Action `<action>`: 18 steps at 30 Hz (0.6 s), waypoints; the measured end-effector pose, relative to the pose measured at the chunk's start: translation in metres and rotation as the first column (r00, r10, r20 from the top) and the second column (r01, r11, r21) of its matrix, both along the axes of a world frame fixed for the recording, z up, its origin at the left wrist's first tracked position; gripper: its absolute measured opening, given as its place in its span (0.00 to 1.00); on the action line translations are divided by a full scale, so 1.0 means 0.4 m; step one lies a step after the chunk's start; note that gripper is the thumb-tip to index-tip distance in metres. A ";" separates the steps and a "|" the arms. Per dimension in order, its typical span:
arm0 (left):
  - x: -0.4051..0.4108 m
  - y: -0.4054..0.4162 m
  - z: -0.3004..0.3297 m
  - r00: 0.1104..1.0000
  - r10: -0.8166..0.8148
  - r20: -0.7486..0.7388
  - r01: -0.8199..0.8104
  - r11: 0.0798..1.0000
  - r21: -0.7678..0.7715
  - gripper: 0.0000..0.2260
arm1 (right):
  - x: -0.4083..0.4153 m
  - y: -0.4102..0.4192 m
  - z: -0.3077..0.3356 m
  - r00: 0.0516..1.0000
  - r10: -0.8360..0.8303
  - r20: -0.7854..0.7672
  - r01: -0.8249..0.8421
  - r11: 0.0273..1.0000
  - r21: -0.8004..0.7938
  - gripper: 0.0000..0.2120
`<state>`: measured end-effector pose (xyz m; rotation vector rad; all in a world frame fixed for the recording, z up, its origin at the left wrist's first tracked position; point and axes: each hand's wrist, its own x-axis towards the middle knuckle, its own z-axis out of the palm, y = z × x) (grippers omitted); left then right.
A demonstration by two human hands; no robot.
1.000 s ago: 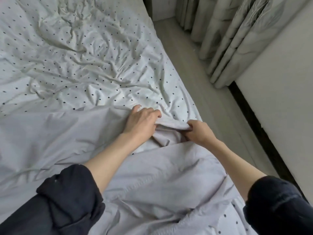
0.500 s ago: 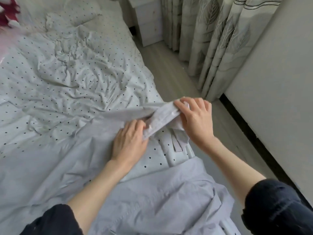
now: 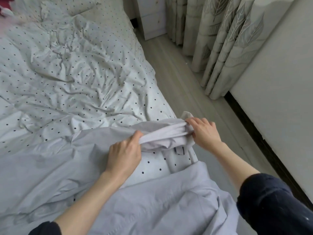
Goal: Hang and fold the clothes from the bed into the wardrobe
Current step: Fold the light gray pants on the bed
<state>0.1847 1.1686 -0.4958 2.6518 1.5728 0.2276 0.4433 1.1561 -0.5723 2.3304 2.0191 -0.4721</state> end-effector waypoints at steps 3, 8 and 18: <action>0.005 0.068 0.033 0.994 0.096 0.053 -0.098 0.995 0.031 0.08 | 0.018 0.081 0.026 0.991 -0.008 0.137 0.003 0.999 0.036 0.12; 0.029 0.150 0.121 0.960 0.245 0.139 -0.251 0.968 0.023 0.06 | 0.060 0.196 0.126 0.981 -0.154 0.120 0.089 0.899 0.428 0.06; 0.059 0.061 0.106 0.974 -0.002 0.225 -0.026 0.992 0.123 0.07 | 0.119 0.129 0.182 0.968 -0.130 0.216 -0.055 0.728 0.683 0.03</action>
